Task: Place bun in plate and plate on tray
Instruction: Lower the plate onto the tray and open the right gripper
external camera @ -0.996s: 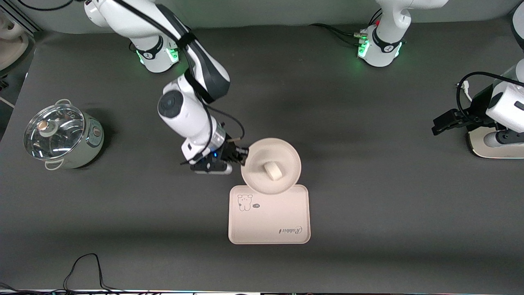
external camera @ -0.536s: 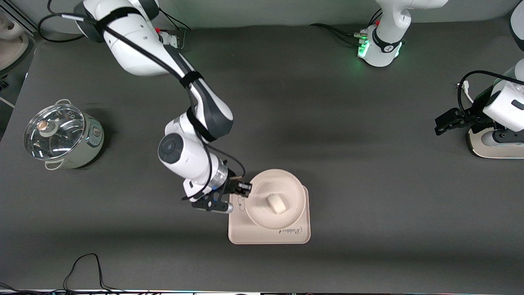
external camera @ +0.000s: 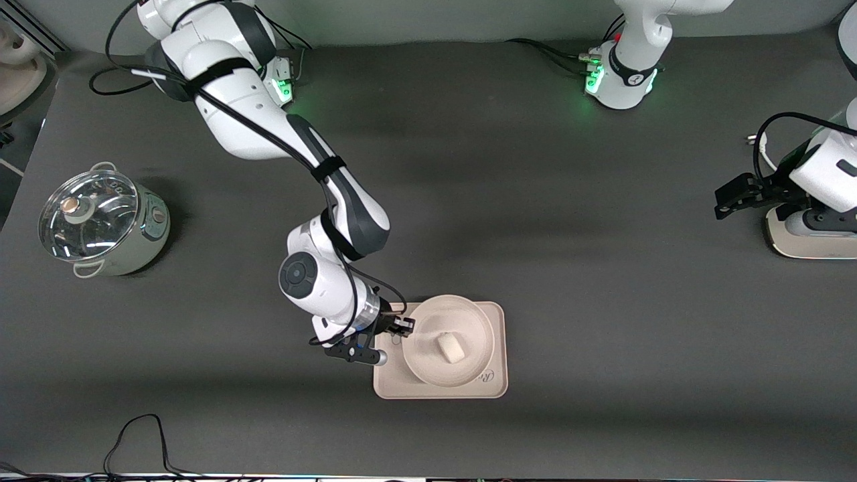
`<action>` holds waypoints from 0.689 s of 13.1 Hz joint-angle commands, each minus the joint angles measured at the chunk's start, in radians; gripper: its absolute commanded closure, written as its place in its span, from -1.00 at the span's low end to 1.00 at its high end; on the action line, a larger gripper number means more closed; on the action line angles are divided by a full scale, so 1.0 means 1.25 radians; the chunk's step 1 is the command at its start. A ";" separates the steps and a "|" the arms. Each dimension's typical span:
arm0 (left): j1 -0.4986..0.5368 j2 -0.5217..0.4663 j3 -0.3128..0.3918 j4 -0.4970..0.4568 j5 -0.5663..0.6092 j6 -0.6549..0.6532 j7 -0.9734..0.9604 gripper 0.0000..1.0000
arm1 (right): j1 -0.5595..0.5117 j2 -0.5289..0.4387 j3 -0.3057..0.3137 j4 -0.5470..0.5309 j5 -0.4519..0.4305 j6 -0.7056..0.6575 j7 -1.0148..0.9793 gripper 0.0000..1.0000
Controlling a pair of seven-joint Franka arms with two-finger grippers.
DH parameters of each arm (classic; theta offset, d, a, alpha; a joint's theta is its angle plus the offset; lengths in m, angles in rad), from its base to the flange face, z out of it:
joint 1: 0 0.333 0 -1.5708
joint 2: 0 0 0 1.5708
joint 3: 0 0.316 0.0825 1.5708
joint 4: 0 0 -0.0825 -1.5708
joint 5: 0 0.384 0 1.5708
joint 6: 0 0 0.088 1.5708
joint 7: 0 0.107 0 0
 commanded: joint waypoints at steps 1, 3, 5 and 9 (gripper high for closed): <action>-0.005 0.002 0.003 0.013 0.012 -0.002 0.015 -1.00 | 0.003 0.044 -0.001 0.039 0.011 0.037 -0.021 1.00; -0.006 0.002 0.003 0.013 0.022 -0.002 0.015 -1.00 | 0.003 0.061 -0.005 0.039 0.011 0.043 -0.022 1.00; -0.006 0.002 0.003 0.013 0.022 -0.002 0.015 -1.00 | 0.006 0.078 -0.006 0.037 0.011 0.075 -0.022 1.00; -0.006 0.002 0.003 0.013 0.022 0.001 0.015 -1.00 | 0.006 0.081 -0.006 0.039 0.011 0.080 -0.020 0.11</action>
